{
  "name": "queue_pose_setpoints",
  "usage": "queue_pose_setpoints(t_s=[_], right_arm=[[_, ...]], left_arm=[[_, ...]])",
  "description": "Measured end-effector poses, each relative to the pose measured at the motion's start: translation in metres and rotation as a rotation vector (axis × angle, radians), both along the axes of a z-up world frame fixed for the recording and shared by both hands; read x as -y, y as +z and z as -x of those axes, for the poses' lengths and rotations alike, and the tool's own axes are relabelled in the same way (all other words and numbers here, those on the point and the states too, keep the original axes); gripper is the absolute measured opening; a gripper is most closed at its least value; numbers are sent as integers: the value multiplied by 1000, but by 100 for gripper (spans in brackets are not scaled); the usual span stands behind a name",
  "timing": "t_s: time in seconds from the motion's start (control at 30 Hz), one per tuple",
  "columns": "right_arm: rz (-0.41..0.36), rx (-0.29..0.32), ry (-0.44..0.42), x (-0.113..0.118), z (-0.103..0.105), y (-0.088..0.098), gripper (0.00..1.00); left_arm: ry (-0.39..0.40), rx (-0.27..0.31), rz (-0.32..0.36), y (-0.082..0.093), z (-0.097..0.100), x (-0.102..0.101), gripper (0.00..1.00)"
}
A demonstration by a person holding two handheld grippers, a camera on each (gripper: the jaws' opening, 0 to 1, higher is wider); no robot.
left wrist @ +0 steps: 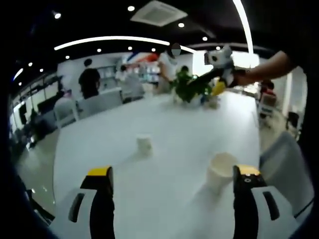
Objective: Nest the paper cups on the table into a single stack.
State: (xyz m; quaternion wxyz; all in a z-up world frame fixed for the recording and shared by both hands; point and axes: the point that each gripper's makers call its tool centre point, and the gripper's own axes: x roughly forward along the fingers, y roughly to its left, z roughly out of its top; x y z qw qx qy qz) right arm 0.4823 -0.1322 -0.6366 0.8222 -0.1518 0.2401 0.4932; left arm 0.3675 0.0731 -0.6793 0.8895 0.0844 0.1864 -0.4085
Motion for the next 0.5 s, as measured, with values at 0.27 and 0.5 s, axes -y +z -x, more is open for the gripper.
queue_pose_setpoints(t_s=[0.27,0.5], right_arm=[[40,-31,51,-29,-36,-25,86],[57,-57,87,-45,-49,-42,86]], left_arm=[[5,-9,9,-3,-8,6,100],[9,-19,6,-8,-12,8,100]])
